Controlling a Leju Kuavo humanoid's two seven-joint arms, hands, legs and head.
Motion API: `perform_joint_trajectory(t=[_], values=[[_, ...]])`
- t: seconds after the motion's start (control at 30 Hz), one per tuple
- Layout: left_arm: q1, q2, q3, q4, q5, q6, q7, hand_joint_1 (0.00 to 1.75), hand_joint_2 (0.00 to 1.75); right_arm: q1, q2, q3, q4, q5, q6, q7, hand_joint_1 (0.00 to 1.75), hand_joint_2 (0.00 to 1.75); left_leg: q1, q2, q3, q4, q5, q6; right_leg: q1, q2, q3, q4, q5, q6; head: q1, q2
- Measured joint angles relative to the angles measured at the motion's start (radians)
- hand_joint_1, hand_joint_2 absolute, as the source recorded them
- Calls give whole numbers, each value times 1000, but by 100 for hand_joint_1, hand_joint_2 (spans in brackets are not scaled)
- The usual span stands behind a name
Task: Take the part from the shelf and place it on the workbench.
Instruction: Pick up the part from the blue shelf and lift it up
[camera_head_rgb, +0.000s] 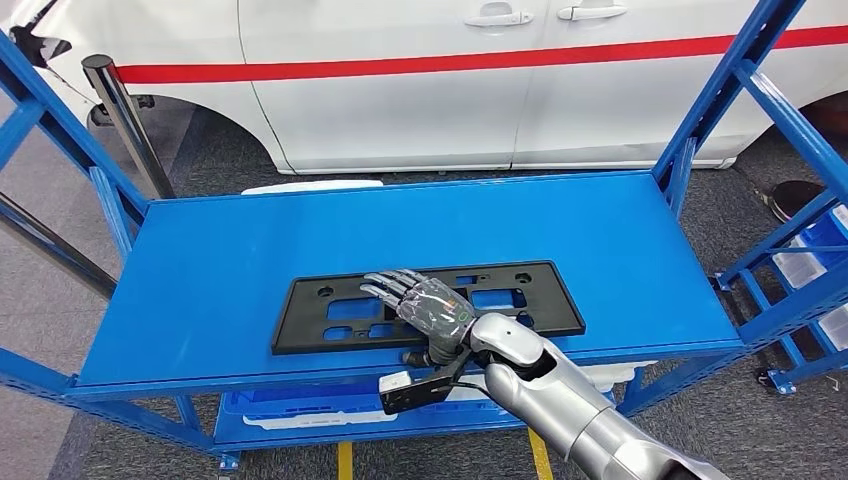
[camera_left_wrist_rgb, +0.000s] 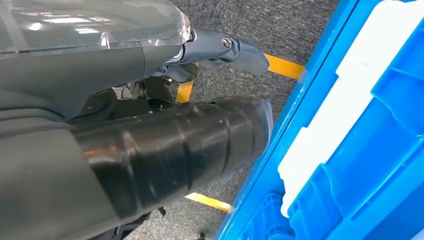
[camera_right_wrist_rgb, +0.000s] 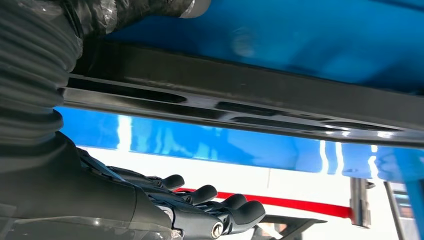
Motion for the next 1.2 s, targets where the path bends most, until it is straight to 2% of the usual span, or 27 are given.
perform_joint_trajectory(t=[0.3,0.47,0.97,1.2], values=[[0,1,0,0,0,1,1,0,0,-3,0,2,25,15,-18,10,0,175,0,0,0,0,0,0,0,0,0,0,0,0,0,0],[0,2,0,0,0,5,2,0,0,-3,1,2,32,54,-72,40,0,175,0,0,0,0,0,0,0,0,0,0,0,0,0,0],[2,2,0,0,0,19,15,0,0,-3,17,-3,75,300,-201,201,0,175,0,0,0,0,0,0,0,0,0,0,0,0,0,0],[3,2,0,0,0,21,19,0,0,-3,29,-18,93,370,-210,239,0,175,0,0,1,0,0,0,0,0,1,0,0,0,0,0]])
